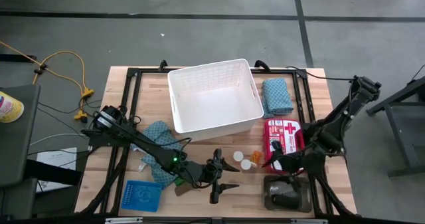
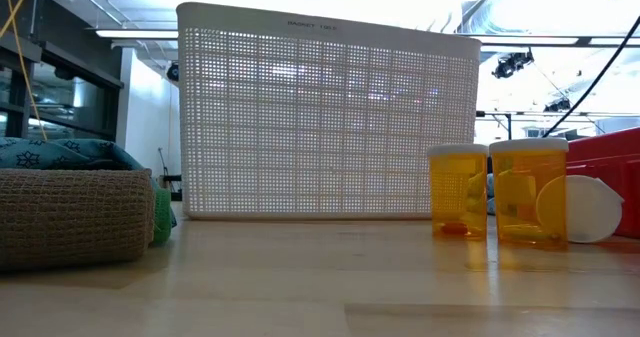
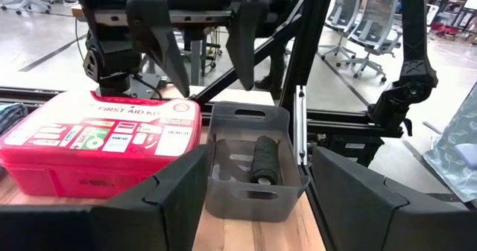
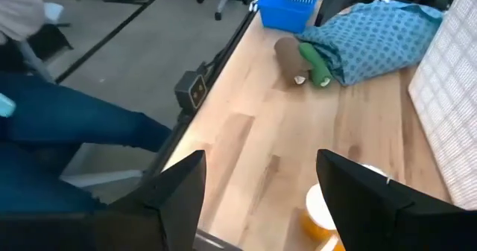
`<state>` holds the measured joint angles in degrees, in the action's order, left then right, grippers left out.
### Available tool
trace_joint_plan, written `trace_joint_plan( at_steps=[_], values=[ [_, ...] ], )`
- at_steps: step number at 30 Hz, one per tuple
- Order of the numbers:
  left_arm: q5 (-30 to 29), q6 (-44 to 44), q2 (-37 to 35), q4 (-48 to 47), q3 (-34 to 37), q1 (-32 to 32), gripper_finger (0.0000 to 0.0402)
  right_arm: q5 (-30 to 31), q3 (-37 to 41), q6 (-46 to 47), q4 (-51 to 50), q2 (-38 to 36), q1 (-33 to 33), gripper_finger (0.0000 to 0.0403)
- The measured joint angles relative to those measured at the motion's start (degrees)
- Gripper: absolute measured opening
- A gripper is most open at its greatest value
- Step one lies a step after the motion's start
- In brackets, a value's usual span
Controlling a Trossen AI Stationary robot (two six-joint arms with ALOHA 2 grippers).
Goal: Pick & place medical supplies in basket/bin
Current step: Put the brown bandage into the black bin
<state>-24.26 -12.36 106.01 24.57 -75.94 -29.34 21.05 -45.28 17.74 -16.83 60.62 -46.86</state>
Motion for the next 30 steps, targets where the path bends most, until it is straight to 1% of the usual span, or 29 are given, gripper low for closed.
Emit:
trace_joint_plan(
  at_steps=[6, 15, 30],
  values=[
    [0.0, -0.1, 0.0, 0.0, 0.0, 0.0, 0.0234, 0.0, 0.0, 0.0, 0.1, 1.7, 2.1, 0.0243],
    [0.0, -0.1, 0.0, 0.0, 0.0, 0.0, 0.0234, -0.2, 0.0, 0.0, 2.3, 2.5, 2.0, 0.0243],
    [0.0, -0.1, 0.0, 0.0, 0.0, 0.0, 0.0234, -0.2, 0.0, 0.0, 2.5, 2.5, 2.0, 0.0243]
  ],
)
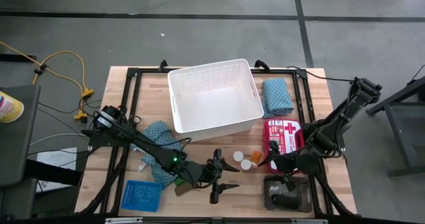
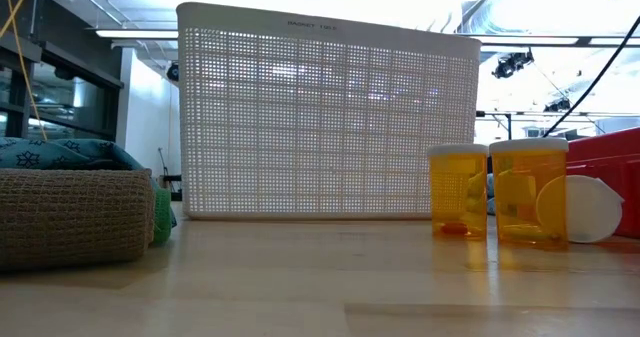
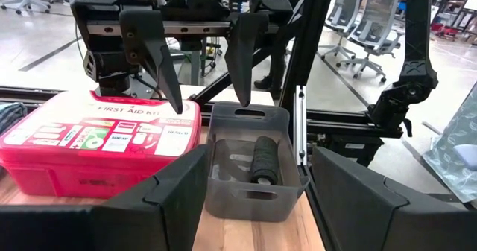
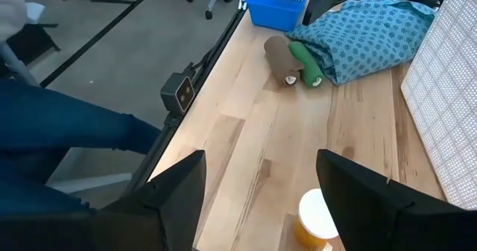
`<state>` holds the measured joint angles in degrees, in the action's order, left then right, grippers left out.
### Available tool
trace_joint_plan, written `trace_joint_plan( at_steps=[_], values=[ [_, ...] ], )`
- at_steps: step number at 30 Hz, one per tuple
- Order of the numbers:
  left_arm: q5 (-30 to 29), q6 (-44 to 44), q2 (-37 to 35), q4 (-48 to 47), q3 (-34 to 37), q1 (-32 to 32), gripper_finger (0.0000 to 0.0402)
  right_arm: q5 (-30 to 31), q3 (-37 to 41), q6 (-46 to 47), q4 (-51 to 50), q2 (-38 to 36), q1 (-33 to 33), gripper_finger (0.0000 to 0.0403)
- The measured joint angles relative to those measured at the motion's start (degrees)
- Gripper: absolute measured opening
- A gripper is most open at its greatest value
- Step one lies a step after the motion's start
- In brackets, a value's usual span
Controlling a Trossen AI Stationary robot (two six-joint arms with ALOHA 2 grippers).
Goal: Pick & place medical supplies in basket/bin
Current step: Put the brown bandage into the black bin
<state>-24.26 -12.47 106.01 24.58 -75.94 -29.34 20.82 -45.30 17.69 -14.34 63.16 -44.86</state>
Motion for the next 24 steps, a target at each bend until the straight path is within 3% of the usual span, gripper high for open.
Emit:
trace_joint_plan(
  at_steps=[14, 24],
  values=[
    [-0.7, 4.1, 0.0, -0.4, 0.0, -2.4, 0.0234, 0.0, 0.0, 0.0, 0.0, 0.0, 0.0, 0.0243],
    [-12.5, 3.0, -0.3, -10.7, 0.0, -6.2, 0.0234, 0.0, 0.0, 0.0, 0.0, 0.0, 0.0, 0.0243]
  ],
)
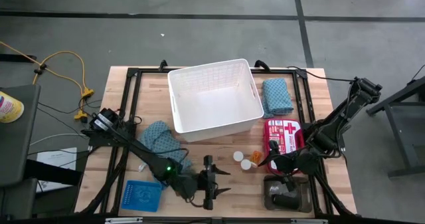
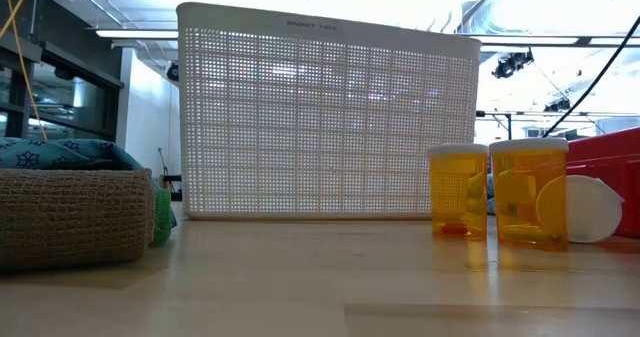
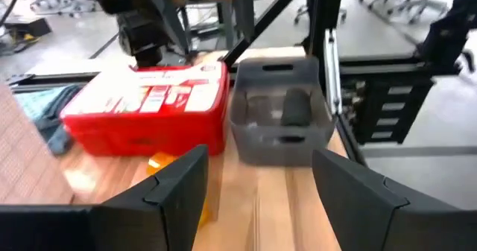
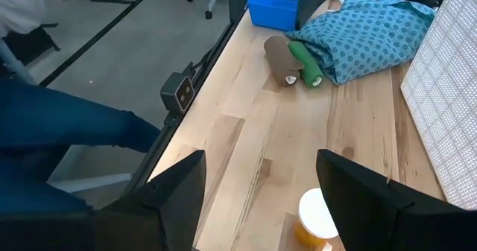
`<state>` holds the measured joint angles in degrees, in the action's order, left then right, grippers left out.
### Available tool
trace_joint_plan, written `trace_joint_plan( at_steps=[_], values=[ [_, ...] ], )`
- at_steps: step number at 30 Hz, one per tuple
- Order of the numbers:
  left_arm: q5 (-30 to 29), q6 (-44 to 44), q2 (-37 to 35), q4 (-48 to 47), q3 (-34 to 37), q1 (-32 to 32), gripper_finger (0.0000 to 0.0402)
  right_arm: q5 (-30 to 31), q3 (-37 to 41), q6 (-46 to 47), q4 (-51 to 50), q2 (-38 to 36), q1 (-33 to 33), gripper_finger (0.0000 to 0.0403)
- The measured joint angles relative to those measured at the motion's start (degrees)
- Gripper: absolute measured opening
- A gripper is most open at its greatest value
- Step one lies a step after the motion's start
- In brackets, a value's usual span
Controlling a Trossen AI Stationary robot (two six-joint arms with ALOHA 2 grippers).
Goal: Pick & place medical supplies in basket/bin
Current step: Put the brown bandage into the black bin
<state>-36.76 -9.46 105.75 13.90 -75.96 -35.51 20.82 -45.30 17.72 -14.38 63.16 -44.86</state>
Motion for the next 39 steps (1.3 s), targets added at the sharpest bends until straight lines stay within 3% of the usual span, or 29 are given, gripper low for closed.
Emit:
trace_joint_plan(
  at_steps=[4, 8, 13, 21, 28, 39],
  values=[
    [-6.9, -2.7, -1.0, -6.4, 0.0, -2.4, 0.0234, 0.0, 0.0, 0.0, 0.0, 0.0, 0.0, 0.0243],
    [-18.8, -4.4, -3.1, -13.6, 0.0, -5.4, 0.0234, 0.0, 0.0, 0.0, 0.0, 0.0, 0.0, 0.0243],
    [-20.3, -7.1, -3.6, -15.0, 0.0, -7.8, 0.0234, 0.0, 0.0, 0.0, 0.0, 0.0, 0.0, 0.0243],
    [-15.6, -22.3, -4.9, -27.0, -0.1, -9.7, 0.0234, 0.0, 0.0, 0.0, 0.1, 0.0, 0.0, 0.0243],
    [-2.7, -40.4, -6.4, -41.0, -0.1, -9.2, 0.0234, 0.0, 0.0, 0.0, 0.0, 0.0, 0.0, 0.0243],
    [11.9, -49.9, -6.0, -53.9, -0.1, -9.1, 0.0234, 0.0, 0.0, 0.0, 0.0, 0.0, 0.0, 0.0243]
  ],
)
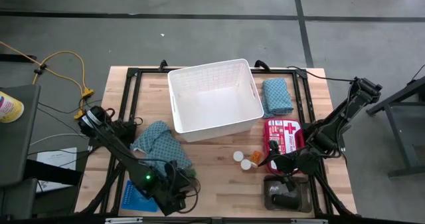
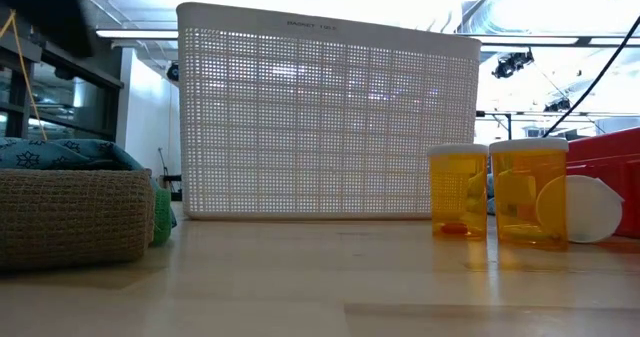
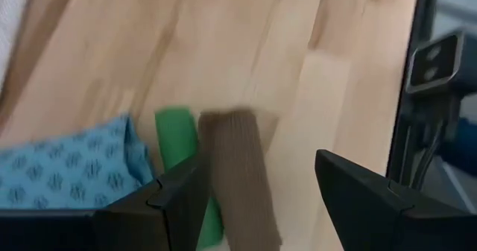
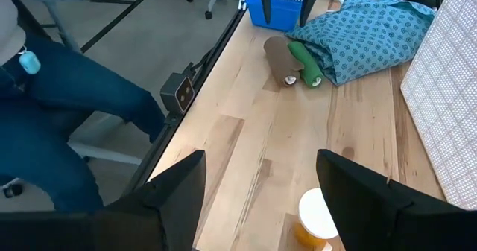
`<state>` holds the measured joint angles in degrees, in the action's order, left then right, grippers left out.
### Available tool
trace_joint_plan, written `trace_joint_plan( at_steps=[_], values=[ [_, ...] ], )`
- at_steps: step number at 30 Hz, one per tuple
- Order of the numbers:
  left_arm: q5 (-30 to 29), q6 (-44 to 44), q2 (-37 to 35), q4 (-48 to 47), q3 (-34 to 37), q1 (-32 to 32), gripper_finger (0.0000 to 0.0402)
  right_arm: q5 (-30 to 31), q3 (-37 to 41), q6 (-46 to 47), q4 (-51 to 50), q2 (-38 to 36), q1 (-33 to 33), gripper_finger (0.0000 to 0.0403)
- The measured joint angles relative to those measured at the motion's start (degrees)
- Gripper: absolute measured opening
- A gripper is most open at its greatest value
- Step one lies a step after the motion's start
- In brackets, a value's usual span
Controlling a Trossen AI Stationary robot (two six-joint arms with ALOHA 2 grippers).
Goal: Pick & place medical supplies in basket/bin
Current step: Put the brown bandage into the black bin
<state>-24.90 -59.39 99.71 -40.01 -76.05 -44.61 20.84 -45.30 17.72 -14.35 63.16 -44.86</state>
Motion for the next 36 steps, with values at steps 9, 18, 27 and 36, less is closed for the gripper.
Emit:
trace_joint_plan(
  at_steps=[9, 18, 27, 36],
  values=[
    [6.7, -1.1, 3.6, -0.7, 0.0, 2.0, 0.0234, 0.0, 0.0, 0.0, 0.0, 0.0, 0.0, 0.0243],
    [10.7, -1.1, 6.2, -0.5, 0.1, 4.8, 0.0234, 0.0, 0.0, 0.0, 0.0, 0.0, 0.0, 0.0243],
    [11.4, -1.1, 6.3, 0.0, 0.1, 5.1, 0.0234, 0.0, 0.0, 0.0, 0.0, 0.0, 0.0, 0.0243],
    [13.3, -0.6, 7.3, 0.4, 0.1, 5.1, 0.0234, 0.0, 0.0, 0.0, 0.0, 0.0, 0.0, 0.0243]
  ],
)
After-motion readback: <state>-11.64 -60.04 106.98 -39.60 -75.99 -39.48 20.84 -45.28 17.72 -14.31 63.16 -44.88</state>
